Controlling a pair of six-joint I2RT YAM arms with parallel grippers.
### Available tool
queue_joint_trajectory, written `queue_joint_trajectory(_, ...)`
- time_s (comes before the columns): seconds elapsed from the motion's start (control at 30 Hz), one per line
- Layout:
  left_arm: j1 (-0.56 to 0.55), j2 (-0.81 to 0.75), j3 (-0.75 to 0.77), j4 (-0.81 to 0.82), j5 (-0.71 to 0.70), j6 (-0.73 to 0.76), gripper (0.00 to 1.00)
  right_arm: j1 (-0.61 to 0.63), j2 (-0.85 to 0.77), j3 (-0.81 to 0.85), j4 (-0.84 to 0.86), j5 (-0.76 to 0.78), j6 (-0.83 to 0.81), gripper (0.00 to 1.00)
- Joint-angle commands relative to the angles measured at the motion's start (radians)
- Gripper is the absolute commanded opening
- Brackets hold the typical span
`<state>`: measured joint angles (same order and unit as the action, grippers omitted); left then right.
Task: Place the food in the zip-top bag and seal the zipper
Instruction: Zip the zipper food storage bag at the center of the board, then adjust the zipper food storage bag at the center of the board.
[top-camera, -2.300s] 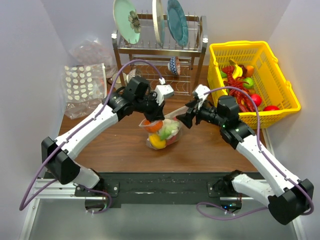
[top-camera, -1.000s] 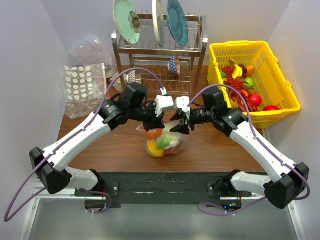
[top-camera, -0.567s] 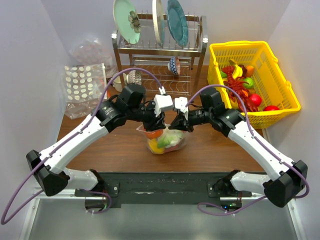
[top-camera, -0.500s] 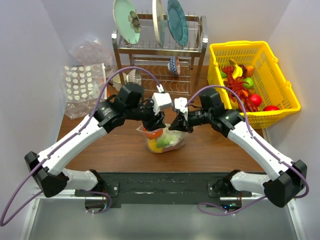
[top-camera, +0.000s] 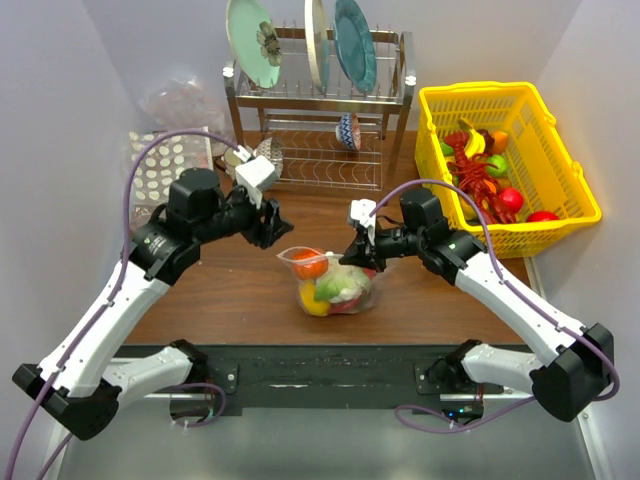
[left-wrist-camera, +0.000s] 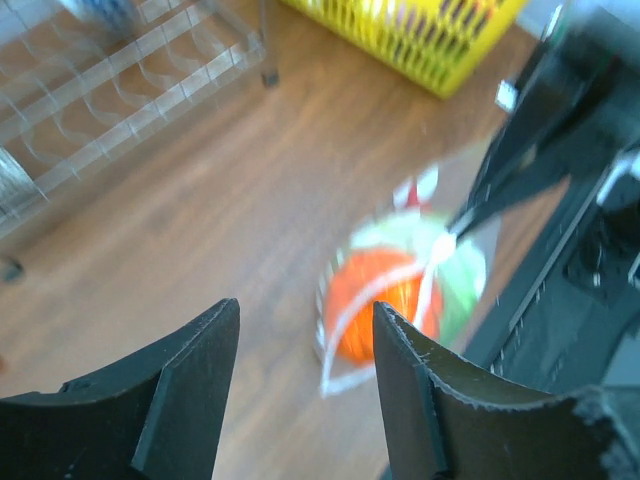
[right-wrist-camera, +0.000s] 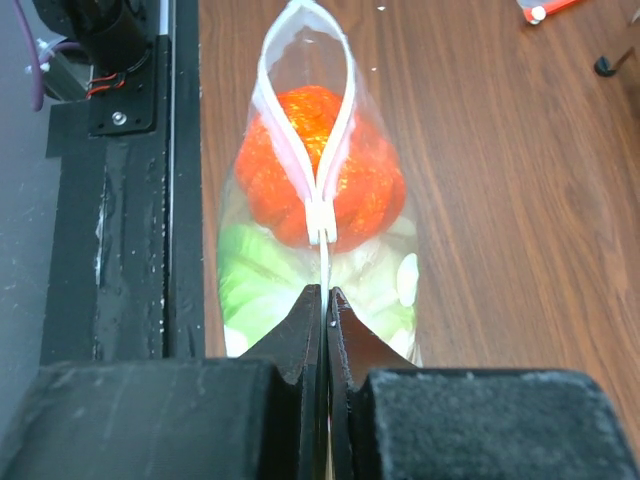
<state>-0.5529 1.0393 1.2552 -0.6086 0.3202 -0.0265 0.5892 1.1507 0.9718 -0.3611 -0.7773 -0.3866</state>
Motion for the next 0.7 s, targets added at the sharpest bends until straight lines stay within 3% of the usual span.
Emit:
queue_joint_trajectory(0.0, 0.001, -0.071, -0.121, -0.014, 0.049, -0.004, 0.6, 0.004, -0.02, 0.005, 0.102, -0.005, 0.026, 0.0)
queue_joint_trajectory(0.33, -0.001, -0.146, -0.237, 0.003, 0.097, 0.097, 0.61, 0.003, -0.014, 0.011, 0.1, -0.023, 0.02, 0.0)
queue_joint_trajectory(0.5, -0.001, -0.165, -0.315, 0.078, 0.143, 0.154, 0.6, 0.004, -0.017, 0.015, 0.091, -0.025, 0.018, 0.0)
queue_joint_trajectory(0.67, -0.002, -0.191, -0.388, 0.158, 0.102, 0.183, 0.59, 0.004, -0.023, 0.015, 0.091, -0.034, 0.015, 0.0)
